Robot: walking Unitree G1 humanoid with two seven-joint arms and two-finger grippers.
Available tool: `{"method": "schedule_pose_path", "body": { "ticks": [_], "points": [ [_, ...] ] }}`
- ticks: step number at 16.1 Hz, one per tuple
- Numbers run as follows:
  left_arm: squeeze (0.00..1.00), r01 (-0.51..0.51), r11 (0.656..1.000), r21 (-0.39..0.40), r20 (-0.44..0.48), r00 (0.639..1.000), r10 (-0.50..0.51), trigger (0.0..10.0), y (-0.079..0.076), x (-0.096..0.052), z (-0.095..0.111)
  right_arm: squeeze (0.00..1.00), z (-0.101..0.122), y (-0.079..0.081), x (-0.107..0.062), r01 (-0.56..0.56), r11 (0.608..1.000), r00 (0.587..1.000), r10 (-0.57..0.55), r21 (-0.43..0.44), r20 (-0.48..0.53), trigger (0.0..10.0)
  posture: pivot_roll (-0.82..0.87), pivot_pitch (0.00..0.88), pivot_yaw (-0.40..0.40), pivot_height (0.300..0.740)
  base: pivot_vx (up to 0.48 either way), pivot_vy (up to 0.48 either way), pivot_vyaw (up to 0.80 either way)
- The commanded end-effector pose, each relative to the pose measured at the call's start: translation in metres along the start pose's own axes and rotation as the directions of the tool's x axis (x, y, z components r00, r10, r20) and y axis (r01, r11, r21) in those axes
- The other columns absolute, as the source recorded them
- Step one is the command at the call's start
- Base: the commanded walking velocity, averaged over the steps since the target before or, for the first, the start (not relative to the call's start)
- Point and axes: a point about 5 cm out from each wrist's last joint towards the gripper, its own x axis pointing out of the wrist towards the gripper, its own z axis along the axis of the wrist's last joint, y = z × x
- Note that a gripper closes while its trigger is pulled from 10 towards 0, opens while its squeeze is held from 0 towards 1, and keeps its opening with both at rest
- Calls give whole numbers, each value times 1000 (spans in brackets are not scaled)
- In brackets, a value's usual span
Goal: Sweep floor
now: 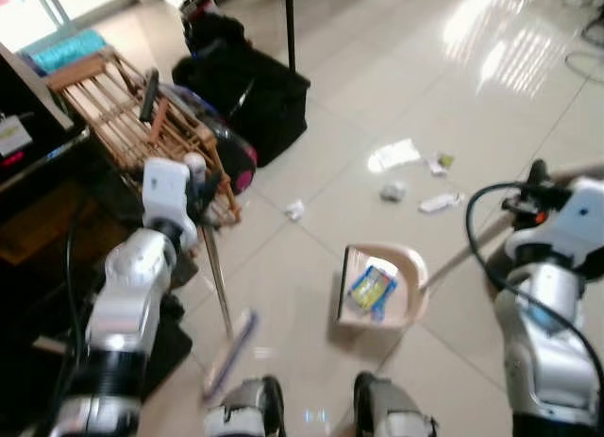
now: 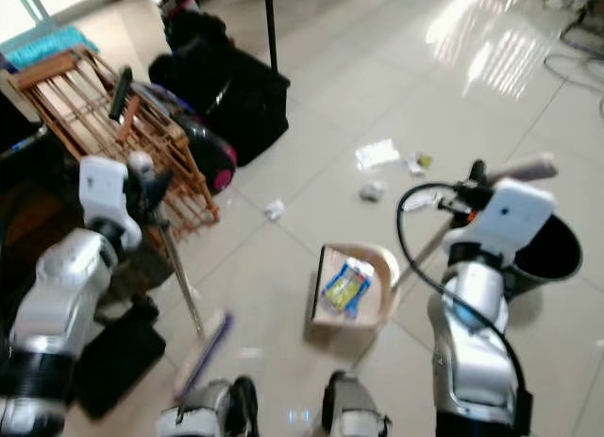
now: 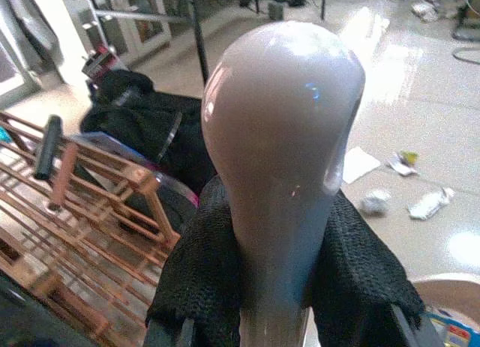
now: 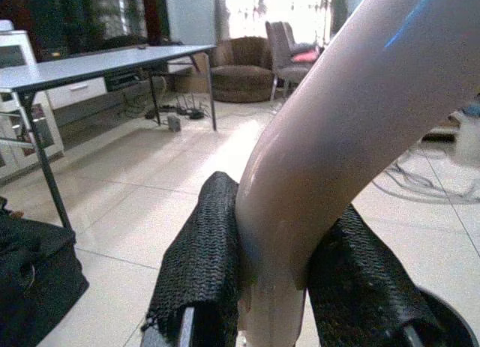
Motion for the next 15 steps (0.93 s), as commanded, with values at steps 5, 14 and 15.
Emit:
{"method": "schedule_pose_path", "body": {
  "ticks": [5, 14, 15],
  "points": [
    [0, 58, 997, 57, 43, 997, -61, 10000, -25, -6, 21, 0, 40, 2, 11, -6, 998, 1000, 8, 57, -27, 10000, -90, 157, 50, 740, 0, 0, -800],
    [0, 64, 993, 95, 62, 996, -70, 10000, -34, -11, 30, 0, 76, 11, 24, -79, 996, 994, 82, 35, -73, 10000, -89, 147, 29, 740, 231, 0, -513],
    [0, 62, 994, 94, 60, 996, -68, 10000, -34, -12, 30, 0, 77, 11, 24, -85, 996, 993, 88, 41, -75, 10000, -88, 143, 29, 740, 364, 0, 0]
  ]
}}
